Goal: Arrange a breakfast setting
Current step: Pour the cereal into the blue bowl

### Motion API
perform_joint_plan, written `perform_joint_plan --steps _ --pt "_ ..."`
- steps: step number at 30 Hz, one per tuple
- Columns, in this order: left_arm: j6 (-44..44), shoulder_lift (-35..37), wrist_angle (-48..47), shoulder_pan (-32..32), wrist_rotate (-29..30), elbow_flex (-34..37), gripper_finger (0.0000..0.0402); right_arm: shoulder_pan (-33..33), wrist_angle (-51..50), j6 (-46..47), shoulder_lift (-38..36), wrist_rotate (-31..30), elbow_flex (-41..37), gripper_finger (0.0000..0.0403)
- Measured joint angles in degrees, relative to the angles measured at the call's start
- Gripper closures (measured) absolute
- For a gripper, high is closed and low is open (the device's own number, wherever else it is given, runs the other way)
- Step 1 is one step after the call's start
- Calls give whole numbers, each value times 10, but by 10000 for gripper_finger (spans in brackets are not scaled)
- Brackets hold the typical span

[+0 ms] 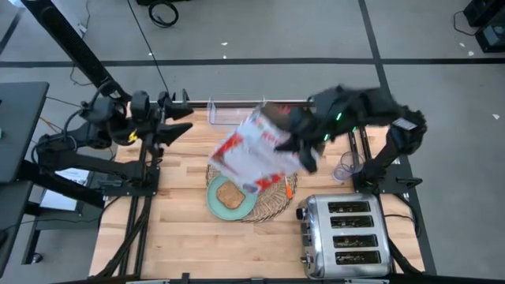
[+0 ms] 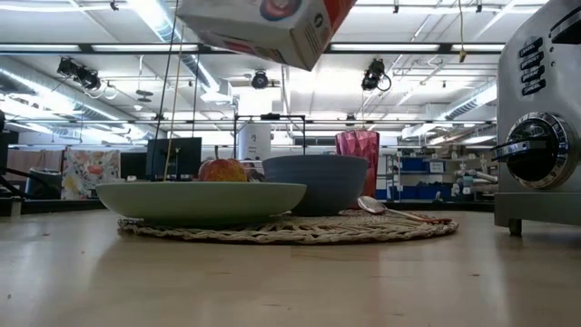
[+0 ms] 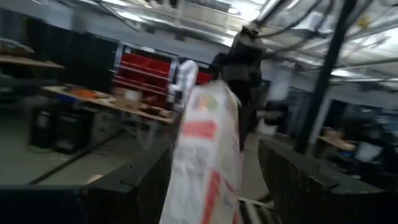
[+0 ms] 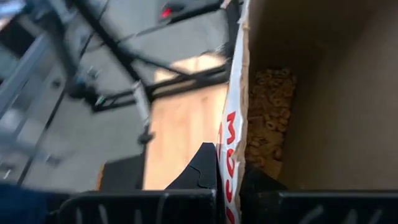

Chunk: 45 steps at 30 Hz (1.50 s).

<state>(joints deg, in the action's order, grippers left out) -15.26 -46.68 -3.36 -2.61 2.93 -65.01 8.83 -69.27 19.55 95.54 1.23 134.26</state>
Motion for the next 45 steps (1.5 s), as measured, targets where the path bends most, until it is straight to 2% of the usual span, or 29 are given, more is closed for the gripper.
perform_joint_plan --steps 4,12,17,28,30,36,42,45 --pt "-21 -1 -8 44 -15 0 159 61 6 10 38 4 0 403" --pt "-84 -7 -113 163 -12 1 159 155 3 13 106 5 0 403" --pt "-133 -40 -166 272 43 0 159 195 3 30 146 -26 0 403" --pt "-230 -142 -237 480 247 1 159 239 7 32 216 -44 0 402" --pt "-234 -163 -242 501 265 1 159 240 13 33 227 -46 0 402" --pt "-269 -218 -243 529 268 1 159 241 57 17 236 -44 -4 395" --pt "-287 -257 -240 531 253 1 157 240 63 -3 234 -50 -4 358" --pt "-289 -270 -238 525 253 1 141 241 65 -4 234 -48 -4 330"
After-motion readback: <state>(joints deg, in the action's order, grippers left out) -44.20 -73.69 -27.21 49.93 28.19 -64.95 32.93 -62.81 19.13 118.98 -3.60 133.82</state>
